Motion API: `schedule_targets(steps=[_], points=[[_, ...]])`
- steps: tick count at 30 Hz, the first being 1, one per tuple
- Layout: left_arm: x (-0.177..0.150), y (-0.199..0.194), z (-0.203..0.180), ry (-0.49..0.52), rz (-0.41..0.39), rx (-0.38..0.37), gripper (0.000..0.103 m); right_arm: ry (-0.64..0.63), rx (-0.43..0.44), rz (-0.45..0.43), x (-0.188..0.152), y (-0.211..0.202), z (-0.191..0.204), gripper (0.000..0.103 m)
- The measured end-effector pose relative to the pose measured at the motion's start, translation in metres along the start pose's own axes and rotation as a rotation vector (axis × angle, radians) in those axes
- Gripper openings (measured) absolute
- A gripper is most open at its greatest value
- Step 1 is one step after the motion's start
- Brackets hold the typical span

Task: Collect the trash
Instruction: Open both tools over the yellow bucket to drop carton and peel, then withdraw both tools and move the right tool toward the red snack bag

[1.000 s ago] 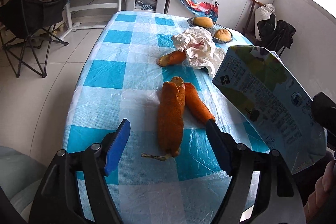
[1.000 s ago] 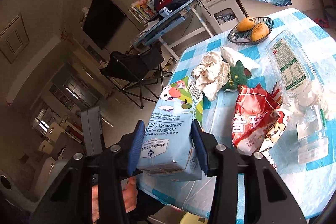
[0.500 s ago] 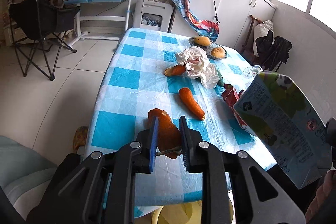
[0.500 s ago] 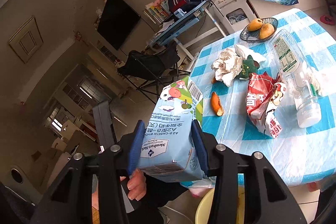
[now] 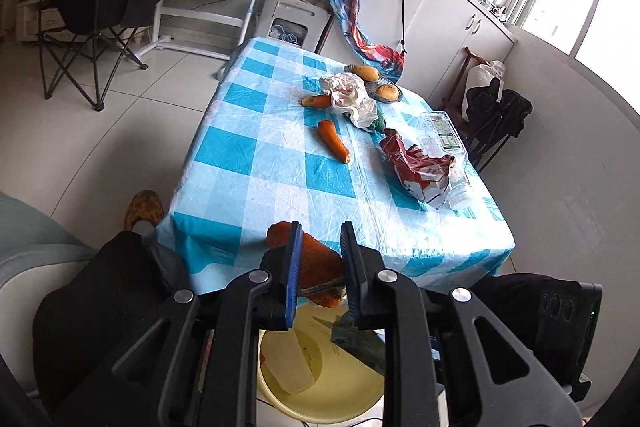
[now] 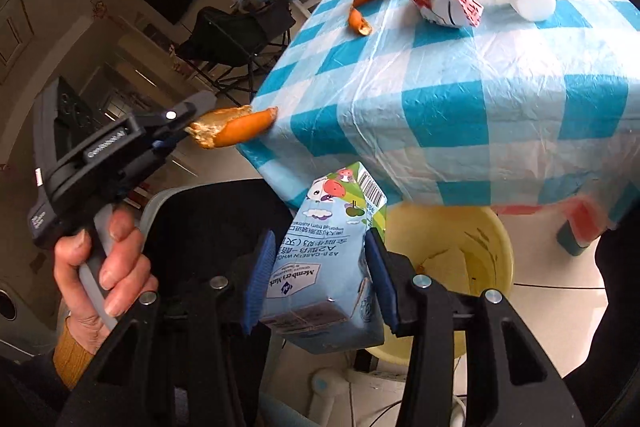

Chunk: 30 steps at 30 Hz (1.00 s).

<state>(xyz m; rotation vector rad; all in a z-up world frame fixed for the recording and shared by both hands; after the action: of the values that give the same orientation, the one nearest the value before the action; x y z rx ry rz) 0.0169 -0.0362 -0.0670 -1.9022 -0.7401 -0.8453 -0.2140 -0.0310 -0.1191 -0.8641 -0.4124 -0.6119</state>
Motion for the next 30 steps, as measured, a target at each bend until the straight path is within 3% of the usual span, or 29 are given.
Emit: schedule_targets(steps=[2,4,7,10,11,13,16,21,30], points=[[-0.013,-0.002,-0.009,0.014,0.026,-0.014,0.019,0.080,-0.039,0.030,-0.005,0.006,-0.021,0.057],[-0.030,0.000,-0.020,0.031,0.064,-0.028,0.019,0.134,-0.043,-0.017,0.004,-0.002,-0.032,0.059],[-0.058,0.011,-0.035,0.083,0.148,-0.048,0.019,0.135,-0.049,-0.095,0.017,-0.016,-0.035,0.066],[-0.077,0.016,-0.041,0.159,0.182,-0.018,0.021,0.114,-0.043,-0.121,0.019,-0.023,-0.032,0.066],[-0.078,0.016,-0.040,0.180,0.178,0.004,0.025,0.104,-0.043,-0.130,0.020,-0.024,-0.030,0.066],[-0.073,0.012,-0.034,0.202,0.138,0.058,0.053,0.082,-0.041,-0.154,0.023,-0.029,-0.025,0.067],[-0.055,0.002,-0.018,0.220,0.038,0.171,0.077,0.053,-0.053,-0.175,0.026,-0.029,-0.021,0.071],[-0.044,-0.001,0.003,0.192,0.007,0.257,0.080,0.006,-0.069,-0.169,0.022,-0.025,-0.014,0.071],[-0.044,0.000,0.001,0.224,-0.003,0.279,0.086,-0.064,-0.077,-0.154,0.017,-0.019,-0.005,0.072]])
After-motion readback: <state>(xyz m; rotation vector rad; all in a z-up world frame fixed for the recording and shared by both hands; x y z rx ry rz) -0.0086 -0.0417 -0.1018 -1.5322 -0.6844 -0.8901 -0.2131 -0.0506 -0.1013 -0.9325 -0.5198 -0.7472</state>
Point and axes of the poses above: each gripper's, at about its wrist camera, not at the fingertips, and y roughly the way its jaws point, z to its left, x to its top, the point moved 10 cm from there along y, roughly the way its jaws point, and after that the axes turned 12 degrees about -z, right-handed, at the moved point
